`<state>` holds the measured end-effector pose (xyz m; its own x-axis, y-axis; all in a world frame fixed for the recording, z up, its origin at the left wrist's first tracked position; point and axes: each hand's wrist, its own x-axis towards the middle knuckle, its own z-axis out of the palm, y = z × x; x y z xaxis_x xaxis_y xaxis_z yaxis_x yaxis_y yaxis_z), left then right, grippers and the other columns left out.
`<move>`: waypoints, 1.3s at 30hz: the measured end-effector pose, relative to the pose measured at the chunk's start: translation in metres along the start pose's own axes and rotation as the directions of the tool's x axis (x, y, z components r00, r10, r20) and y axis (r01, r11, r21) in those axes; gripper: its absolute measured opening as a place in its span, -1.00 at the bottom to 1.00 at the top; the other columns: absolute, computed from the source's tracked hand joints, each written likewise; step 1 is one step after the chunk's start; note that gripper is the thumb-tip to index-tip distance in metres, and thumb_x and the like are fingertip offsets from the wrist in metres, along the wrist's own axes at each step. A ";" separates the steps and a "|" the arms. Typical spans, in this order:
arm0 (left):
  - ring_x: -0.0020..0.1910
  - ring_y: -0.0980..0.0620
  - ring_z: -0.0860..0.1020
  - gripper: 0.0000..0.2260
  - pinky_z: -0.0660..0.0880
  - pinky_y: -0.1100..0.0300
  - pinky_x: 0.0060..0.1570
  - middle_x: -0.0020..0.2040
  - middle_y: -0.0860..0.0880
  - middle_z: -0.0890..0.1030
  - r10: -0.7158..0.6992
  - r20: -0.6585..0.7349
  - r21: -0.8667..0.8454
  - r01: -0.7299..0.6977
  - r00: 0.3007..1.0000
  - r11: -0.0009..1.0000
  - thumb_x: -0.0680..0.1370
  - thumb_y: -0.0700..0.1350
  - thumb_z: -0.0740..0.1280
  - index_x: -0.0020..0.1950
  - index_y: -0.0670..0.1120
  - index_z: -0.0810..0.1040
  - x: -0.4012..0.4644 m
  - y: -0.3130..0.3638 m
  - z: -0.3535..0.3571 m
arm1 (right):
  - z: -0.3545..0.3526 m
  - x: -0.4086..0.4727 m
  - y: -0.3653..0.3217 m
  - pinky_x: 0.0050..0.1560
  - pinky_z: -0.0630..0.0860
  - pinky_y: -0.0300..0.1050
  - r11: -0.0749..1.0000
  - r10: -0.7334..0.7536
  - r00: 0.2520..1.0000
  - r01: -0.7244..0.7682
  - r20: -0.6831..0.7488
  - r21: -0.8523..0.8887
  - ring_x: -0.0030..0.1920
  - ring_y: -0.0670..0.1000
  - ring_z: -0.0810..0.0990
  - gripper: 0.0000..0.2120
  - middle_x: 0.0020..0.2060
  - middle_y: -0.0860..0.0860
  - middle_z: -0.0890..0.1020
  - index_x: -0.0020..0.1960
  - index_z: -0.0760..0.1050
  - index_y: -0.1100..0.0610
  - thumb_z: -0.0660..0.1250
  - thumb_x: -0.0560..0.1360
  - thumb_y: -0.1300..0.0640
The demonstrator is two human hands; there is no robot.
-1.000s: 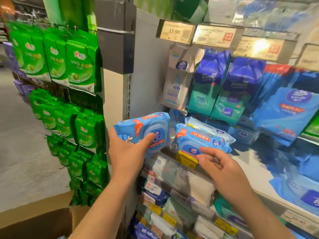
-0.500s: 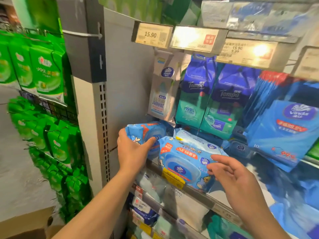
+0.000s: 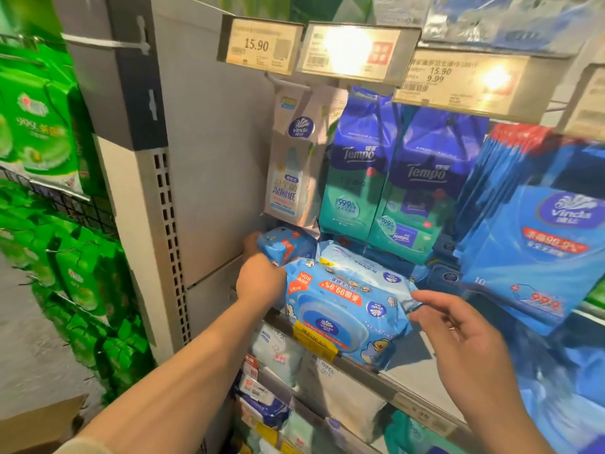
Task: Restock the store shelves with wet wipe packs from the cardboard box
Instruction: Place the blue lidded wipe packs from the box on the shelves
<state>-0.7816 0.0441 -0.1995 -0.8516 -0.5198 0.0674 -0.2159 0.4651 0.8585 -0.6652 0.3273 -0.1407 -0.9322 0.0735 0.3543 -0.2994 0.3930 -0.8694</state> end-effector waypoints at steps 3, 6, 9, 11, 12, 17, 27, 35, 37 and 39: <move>-0.12 -0.10 0.56 -0.56 0.47 0.10 -0.11 0.03 -0.04 0.65 0.019 0.065 0.039 -0.022 0.998 0.999 0.48 0.00 0.40 0.32 -0.03 0.40 -0.001 0.001 -0.003 | 0.002 -0.004 -0.001 -0.04 0.53 -0.25 1.000 -0.009 1.000 0.009 -0.024 -0.019 -0.06 -0.10 0.63 -0.73 -0.10 -0.18 0.71 0.01 0.66 -0.26 0.41 0.57 0.15; 0.05 -0.13 0.62 -0.59 0.55 0.08 -0.03 0.15 -0.10 0.65 0.034 0.050 -0.028 -0.033 0.998 0.999 0.51 0.00 0.42 0.28 -0.12 0.44 -0.014 -0.008 -0.014 | 0.004 -0.012 -0.002 -0.12 0.48 -0.41 0.999 0.002 0.999 -0.004 -0.048 -0.043 -0.05 -0.17 0.62 -0.78 -0.07 -0.24 0.70 -0.02 0.70 -0.17 0.42 0.57 0.16; 0.09 0.07 0.57 -0.64 0.50 0.22 -0.06 0.17 0.06 0.57 0.159 -0.012 -0.099 -0.159 0.987 0.982 0.58 0.06 0.40 0.29 -0.03 0.41 -0.043 -0.018 -0.030 | 0.006 -0.025 -0.003 -0.09 0.47 -0.44 0.996 0.027 0.998 -0.032 -0.059 -0.087 0.00 -0.21 0.62 -0.83 -0.01 -0.24 0.71 0.01 0.70 -0.13 0.41 0.58 0.13; 0.10 0.27 0.52 -0.67 0.48 0.33 0.02 0.20 0.25 0.51 0.245 0.011 -0.166 -0.240 0.969 0.956 0.63 0.09 0.33 0.36 0.09 0.41 -0.062 -0.027 -0.040 | 0.010 -0.034 -0.006 -0.09 0.46 -0.44 0.992 0.049 0.996 -0.058 -0.077 -0.113 0.02 -0.24 0.61 -0.85 0.01 -0.24 0.70 0.04 0.69 -0.14 0.40 0.58 0.08; 0.19 0.25 0.51 -0.60 0.45 0.31 0.13 0.28 0.25 0.48 0.259 0.032 -0.194 -0.248 0.965 0.949 0.65 0.09 0.29 0.47 0.08 0.37 -0.070 -0.033 -0.043 | 0.013 -0.040 -0.007 -0.09 0.45 -0.43 0.989 0.065 0.994 -0.075 -0.085 -0.126 0.02 -0.25 0.61 -0.85 0.01 -0.25 0.70 0.05 0.69 -0.15 0.39 0.58 0.06; 0.40 0.30 0.29 -0.52 0.15 0.48 0.29 0.53 0.11 0.37 0.233 0.122 -0.266 -0.195 0.965 0.944 0.71 0.03 0.15 0.62 -0.02 0.24 -0.109 -0.062 -0.057 | 0.032 -0.073 -0.011 -0.09 0.41 -0.57 0.983 0.137 0.988 -0.145 -0.074 -0.114 0.01 -0.39 0.58 -0.81 0.06 -0.31 0.67 0.11 0.66 -0.14 0.37 0.61 0.12; 0.42 0.39 0.32 -0.41 0.15 0.55 0.32 0.53 0.14 0.34 0.212 0.344 -0.357 -0.081 0.915 0.930 0.58 0.22 0.02 0.60 0.09 0.23 -0.199 -0.110 -0.093 | 0.043 -0.159 -0.023 0.35 0.39 -0.17 0.911 0.288 0.956 -0.253 0.062 -0.326 0.32 -0.22 0.50 -0.69 0.28 -0.30 0.57 0.32 0.50 -0.37 0.28 0.59 -0.18; 0.61 0.11 0.12 -0.35 0.13 0.15 0.52 0.57 0.21 0.21 0.251 0.427 -0.033 -0.262 0.869 0.964 0.58 0.40 0.03 0.63 0.20 0.11 -0.274 -0.145 -0.154 | 0.046 -0.237 -0.049 0.43 0.33 -0.22 0.931 0.251 0.932 -0.158 0.262 -0.329 0.41 -0.28 0.39 -0.41 0.45 -0.33 0.39 0.47 0.38 -0.34 0.11 0.46 -0.42; 0.62 0.15 0.03 -0.10 0.07 0.02 0.59 0.60 0.25 0.16 0.249 0.422 0.137 -0.333 0.872 0.933 0.39 0.63 -0.18 0.64 0.20 0.09 -0.297 -0.162 -0.175 | 0.049 -0.260 -0.047 0.59 0.16 -0.06 0.923 0.237 0.914 -0.105 0.329 -0.371 0.57 -0.22 0.16 -0.33 0.54 -0.33 0.24 0.52 0.31 -0.30 0.04 0.45 -0.44; 0.64 0.12 -0.01 0.02 0.06 -0.04 0.60 0.63 0.22 0.14 0.214 0.389 0.304 -0.344 0.896 0.888 0.30 0.66 -0.30 0.64 0.18 0.11 -0.318 -0.180 -0.197 | 0.057 -0.282 -0.043 0.62 0.06 0.00 0.900 0.234 0.890 -0.046 0.391 -0.434 0.61 -0.19 0.04 -0.25 0.58 -0.31 0.13 0.57 0.23 -0.28 -0.06 0.43 -0.48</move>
<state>-0.3780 -0.0155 -0.2753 -0.9951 -0.0874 0.0464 -0.0439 0.8102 0.5845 -0.4008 0.2376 -0.2232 -0.9793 -0.2011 -0.0230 -0.1383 0.7478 -0.6494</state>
